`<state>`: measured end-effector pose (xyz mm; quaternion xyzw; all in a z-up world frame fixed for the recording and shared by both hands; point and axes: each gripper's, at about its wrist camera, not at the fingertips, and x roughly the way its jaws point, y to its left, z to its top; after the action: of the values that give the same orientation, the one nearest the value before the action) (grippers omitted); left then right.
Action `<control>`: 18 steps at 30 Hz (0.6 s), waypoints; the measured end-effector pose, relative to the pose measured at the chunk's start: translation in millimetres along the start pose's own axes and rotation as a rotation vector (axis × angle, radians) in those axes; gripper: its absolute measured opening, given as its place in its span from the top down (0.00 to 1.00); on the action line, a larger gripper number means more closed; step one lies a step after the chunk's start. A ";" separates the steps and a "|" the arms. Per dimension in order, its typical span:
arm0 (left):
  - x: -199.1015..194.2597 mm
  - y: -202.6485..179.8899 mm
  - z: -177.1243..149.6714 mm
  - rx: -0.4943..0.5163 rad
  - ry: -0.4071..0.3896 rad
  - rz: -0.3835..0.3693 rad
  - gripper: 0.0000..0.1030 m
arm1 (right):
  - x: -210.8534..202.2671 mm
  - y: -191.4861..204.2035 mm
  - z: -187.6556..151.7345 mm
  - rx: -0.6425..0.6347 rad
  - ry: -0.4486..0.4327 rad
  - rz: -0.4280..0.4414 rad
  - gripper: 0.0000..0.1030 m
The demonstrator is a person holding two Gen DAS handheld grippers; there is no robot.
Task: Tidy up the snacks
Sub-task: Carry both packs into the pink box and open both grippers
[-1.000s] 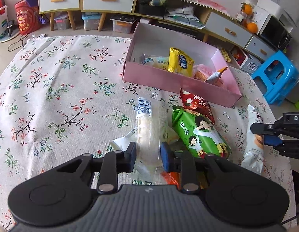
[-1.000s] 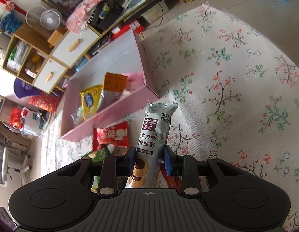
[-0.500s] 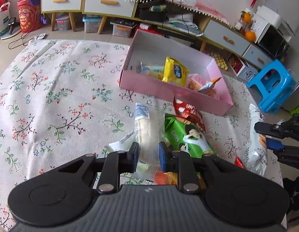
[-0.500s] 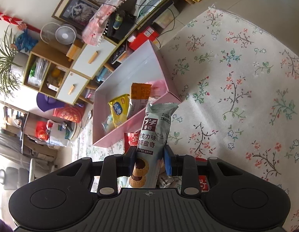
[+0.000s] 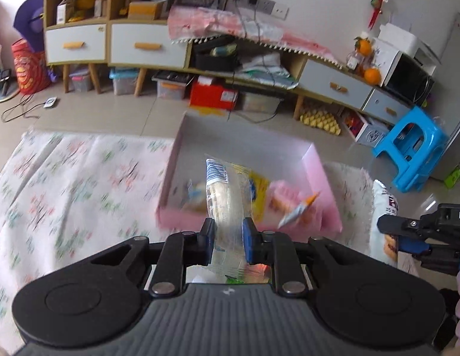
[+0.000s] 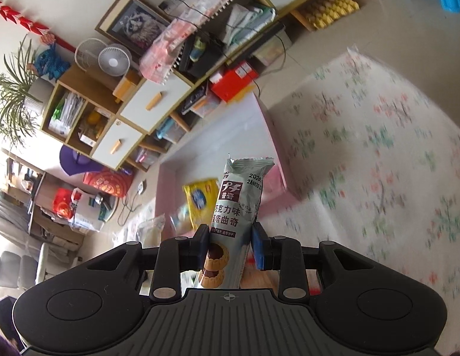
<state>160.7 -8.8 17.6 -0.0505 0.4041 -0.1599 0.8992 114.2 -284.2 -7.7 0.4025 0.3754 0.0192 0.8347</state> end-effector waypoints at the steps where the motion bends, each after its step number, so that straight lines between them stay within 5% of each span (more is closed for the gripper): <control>1: 3.6 -1.6 4.1 0.001 -0.012 -0.008 0.83 | 2.5 1.6 6.7 0.004 -0.009 0.009 0.71; 7: 29.5 -1.8 4.1 -0.017 -0.062 -0.067 0.83 | 25.8 6.7 34.6 -0.017 -0.052 0.041 0.71; 18: 70.0 17.5 16.9 -0.108 -0.067 -0.033 0.83 | 78.8 -10.5 51.0 0.040 -0.074 0.075 0.71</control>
<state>221.1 -15.9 -24.7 -0.1108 0.3809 -0.1511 0.9054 200.6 -298.5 -42.9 0.4336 0.3290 0.0281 0.8384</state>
